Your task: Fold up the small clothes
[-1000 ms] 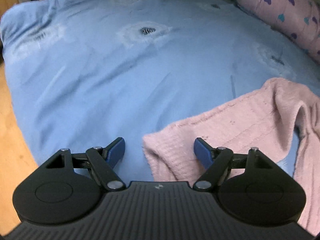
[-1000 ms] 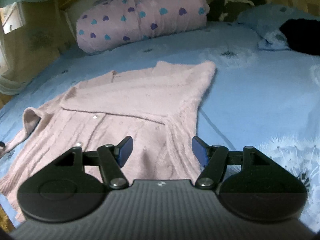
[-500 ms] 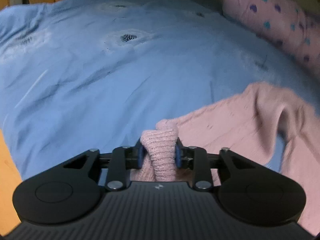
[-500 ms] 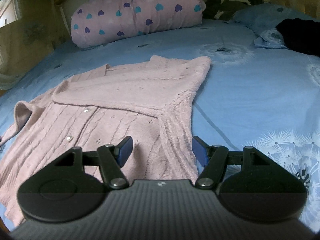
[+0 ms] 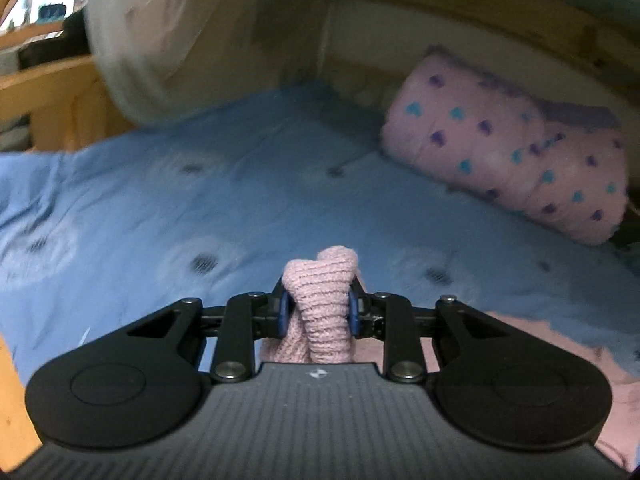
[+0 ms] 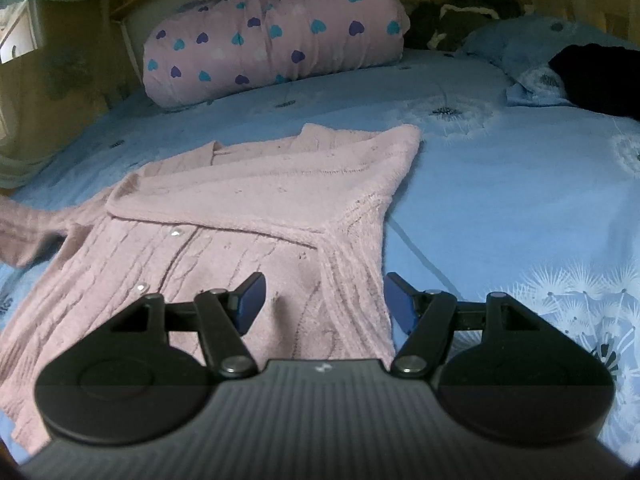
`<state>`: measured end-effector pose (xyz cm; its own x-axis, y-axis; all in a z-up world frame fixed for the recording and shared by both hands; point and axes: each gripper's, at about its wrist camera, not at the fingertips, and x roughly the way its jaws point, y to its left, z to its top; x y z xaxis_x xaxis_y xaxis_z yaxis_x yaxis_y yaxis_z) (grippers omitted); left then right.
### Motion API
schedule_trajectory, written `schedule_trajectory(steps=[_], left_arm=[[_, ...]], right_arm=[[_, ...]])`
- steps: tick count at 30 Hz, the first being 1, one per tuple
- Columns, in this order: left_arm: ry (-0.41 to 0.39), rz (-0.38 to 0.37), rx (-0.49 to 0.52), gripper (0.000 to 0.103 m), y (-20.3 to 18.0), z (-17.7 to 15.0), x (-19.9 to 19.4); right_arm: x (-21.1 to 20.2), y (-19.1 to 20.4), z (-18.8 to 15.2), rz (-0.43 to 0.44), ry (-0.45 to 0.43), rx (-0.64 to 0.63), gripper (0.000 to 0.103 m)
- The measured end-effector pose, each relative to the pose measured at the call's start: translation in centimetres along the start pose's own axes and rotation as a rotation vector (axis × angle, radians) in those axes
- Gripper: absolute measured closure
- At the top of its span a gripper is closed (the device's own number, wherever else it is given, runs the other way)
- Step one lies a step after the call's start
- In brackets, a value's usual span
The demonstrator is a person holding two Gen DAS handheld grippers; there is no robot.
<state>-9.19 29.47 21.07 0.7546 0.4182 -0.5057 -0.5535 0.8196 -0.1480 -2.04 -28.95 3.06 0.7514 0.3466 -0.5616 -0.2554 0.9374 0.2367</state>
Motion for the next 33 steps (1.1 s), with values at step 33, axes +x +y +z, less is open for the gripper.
schedule_trajectory(steps=[33], left_arm=[[0.348,-0.469,0.315,0.062,-32.4,-16.4,8.8]], right_arm=[[-1.0,-0.2,0.9,-0.005,-0.070,0.003,0.036]])
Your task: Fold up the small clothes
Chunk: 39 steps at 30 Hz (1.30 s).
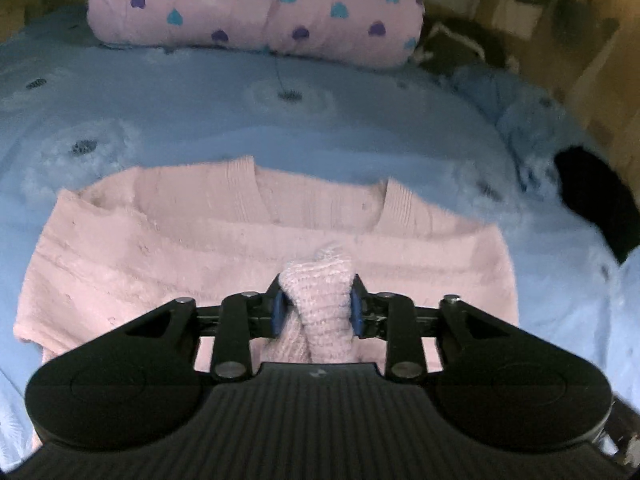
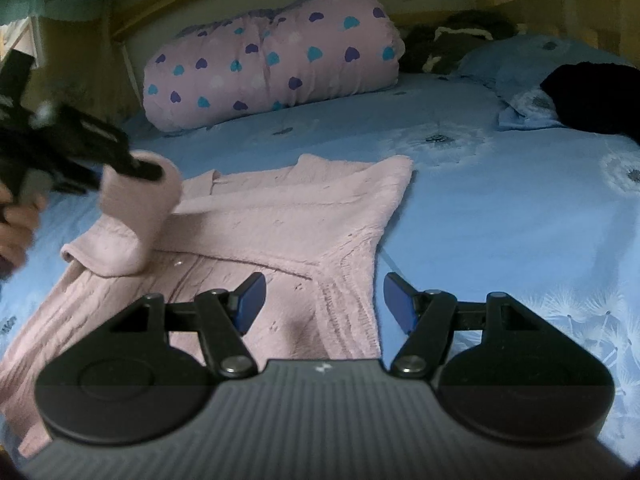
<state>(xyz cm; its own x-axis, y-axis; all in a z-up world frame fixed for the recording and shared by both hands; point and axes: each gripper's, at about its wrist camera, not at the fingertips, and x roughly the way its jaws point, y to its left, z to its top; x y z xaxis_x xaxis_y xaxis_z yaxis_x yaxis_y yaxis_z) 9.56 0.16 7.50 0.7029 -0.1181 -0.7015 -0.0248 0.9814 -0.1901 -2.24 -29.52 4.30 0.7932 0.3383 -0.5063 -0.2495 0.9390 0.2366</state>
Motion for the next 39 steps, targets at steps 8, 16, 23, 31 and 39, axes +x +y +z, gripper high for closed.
schedule_trajectory(steps=[8,16,23,31,39], left_arm=[[-0.049,0.073,0.076,0.025,0.8,-0.5,-2.1],[-0.049,0.191,0.066,0.021,5.5,-2.5,-4.9],[-0.008,0.235,0.066,0.019,8.6,-4.2,-4.2],[0.016,0.203,0.025,0.018,10.1,-5.4,-3.6],[0.014,0.173,-0.007,0.018,10.6,-5.3,-3.7]], right_arm=[[0.3,0.4,-0.2,-0.017,0.026,-0.020,0.036],[0.3,1.4,-0.3,-0.016,0.038,-0.066,0.036],[1.0,4.7,1.7,0.052,0.051,-0.103,0.036],[4.6,11.1,4.1,0.137,0.101,-0.167,0.036],[9.6,14.9,3.9,0.053,0.130,-0.325,0.057]])
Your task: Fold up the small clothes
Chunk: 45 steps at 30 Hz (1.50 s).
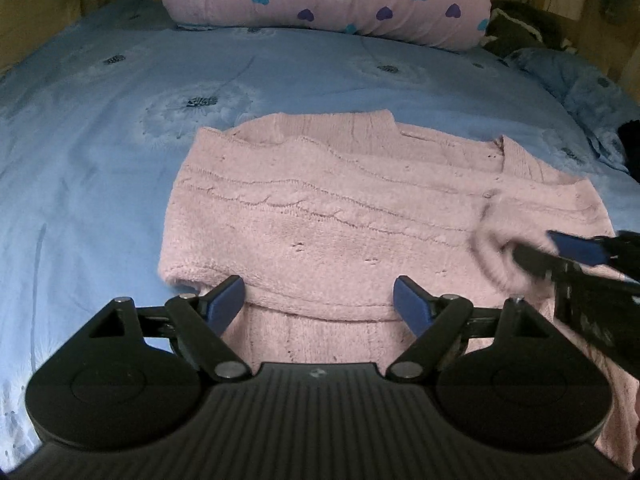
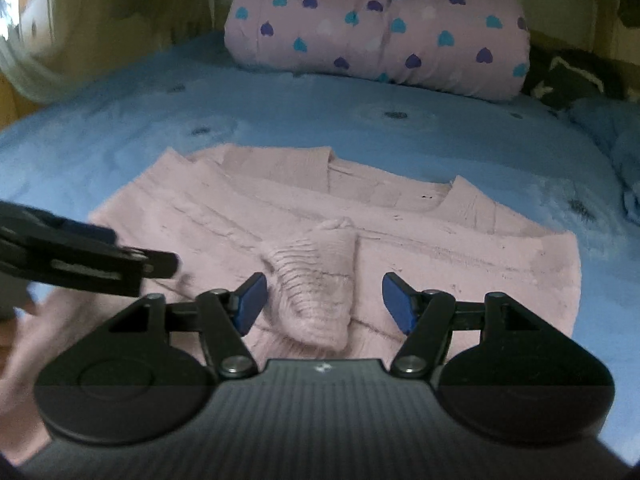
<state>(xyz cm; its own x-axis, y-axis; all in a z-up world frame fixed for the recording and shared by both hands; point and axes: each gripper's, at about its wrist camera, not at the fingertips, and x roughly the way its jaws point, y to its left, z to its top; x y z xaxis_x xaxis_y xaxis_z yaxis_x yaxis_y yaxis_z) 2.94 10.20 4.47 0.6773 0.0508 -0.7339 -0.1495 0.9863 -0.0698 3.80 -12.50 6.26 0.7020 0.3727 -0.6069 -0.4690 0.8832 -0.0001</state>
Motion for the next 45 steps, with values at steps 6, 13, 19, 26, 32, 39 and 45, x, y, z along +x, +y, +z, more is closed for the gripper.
schedule_trajectory(steps=[6,13,19,26,32,39,45], left_arm=[[0.017,0.010,-0.032,0.018,0.5,0.1,0.4],[0.032,0.021,-0.026,0.018,0.8,-0.3,0.5],[0.033,0.022,-0.041,0.018,1.0,-0.2,0.5],[0.031,0.015,-0.045,0.018,1.5,-0.4,0.4],[0.007,0.003,-0.072,0.018,3.1,-0.5,-0.3],[-0.033,0.034,-0.105,0.018,4.9,-0.7,-1.7],[0.021,0.156,-0.109,0.018,5.3,-0.5,0.1]], right_arm=[[1.0,-1.2,0.2,-0.125,-0.017,0.021,0.086],[0.6,-7.4,-1.2,-0.122,0.052,0.261,0.088],[-2.7,-9.7,-1.9,-0.095,-0.001,0.377,0.044],[-0.6,-8.2,0.2,-0.008,0.013,0.377,0.035],[4.0,-6.9,0.5,0.042,0.134,0.375,0.041],[2.8,-6.6,3.0,0.084,0.085,0.363,0.082],[-1.0,-6.2,8.5,0.088,-0.056,0.327,0.082]])
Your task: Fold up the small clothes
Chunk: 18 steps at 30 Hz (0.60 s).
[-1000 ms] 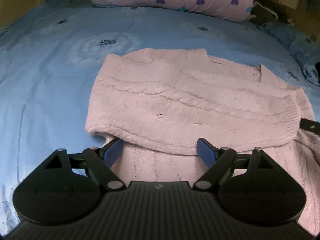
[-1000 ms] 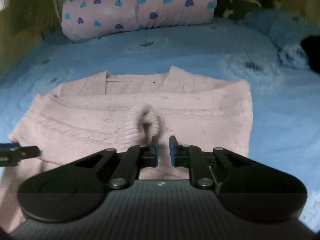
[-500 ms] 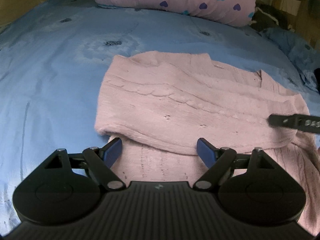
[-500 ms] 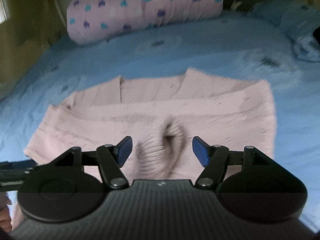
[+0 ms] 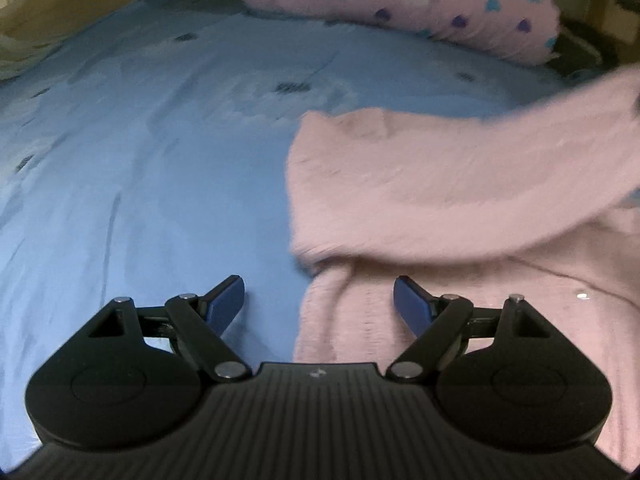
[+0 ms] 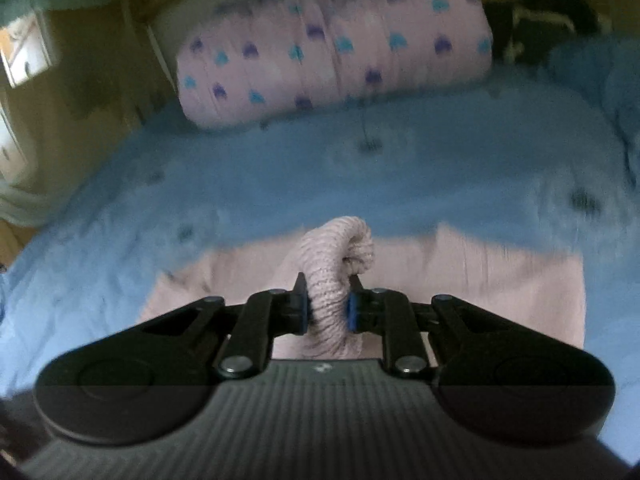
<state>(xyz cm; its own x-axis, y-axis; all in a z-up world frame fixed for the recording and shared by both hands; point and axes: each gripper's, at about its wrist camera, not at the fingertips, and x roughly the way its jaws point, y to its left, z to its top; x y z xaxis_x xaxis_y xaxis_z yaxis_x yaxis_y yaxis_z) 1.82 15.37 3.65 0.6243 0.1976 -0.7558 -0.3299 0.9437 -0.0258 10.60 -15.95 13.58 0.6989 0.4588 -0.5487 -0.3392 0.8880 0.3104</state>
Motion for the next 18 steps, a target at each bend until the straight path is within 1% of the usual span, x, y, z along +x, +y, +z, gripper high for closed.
schedule_trajectory(steps=[4,6,8,9,11,14,18], left_arm=[[0.018,0.084,-0.030,0.018,0.4,0.2,1.3],[0.020,0.073,-0.049,0.018,0.7,0.3,1.6],[0.016,0.082,-0.044,0.018,0.4,0.2,1.7],[0.014,0.086,-0.035,0.018,0.2,0.2,1.7],[0.013,0.091,-0.021,0.017,0.0,0.1,1.8],[0.013,0.093,-0.014,0.017,-0.2,0.0,1.9],[0.013,0.100,-0.007,0.016,-0.4,0.0,2.0]], right_arm=[[-3.3,0.7,3.6,-0.008,-0.124,-0.037,0.082],[-4.9,0.3,4.5,-0.037,-0.184,-0.067,0.082],[-6.0,-1.1,4.7,-0.080,-0.217,-0.083,0.082],[-6.2,-2.2,4.5,-0.099,-0.214,-0.072,0.082],[-5.8,-4.8,3.5,-0.142,-0.180,-0.037,0.082],[-3.9,-8.4,0.7,-0.200,-0.085,0.004,0.082],[-1.2,-11.6,-3.4,-0.235,0.026,0.064,0.082]])
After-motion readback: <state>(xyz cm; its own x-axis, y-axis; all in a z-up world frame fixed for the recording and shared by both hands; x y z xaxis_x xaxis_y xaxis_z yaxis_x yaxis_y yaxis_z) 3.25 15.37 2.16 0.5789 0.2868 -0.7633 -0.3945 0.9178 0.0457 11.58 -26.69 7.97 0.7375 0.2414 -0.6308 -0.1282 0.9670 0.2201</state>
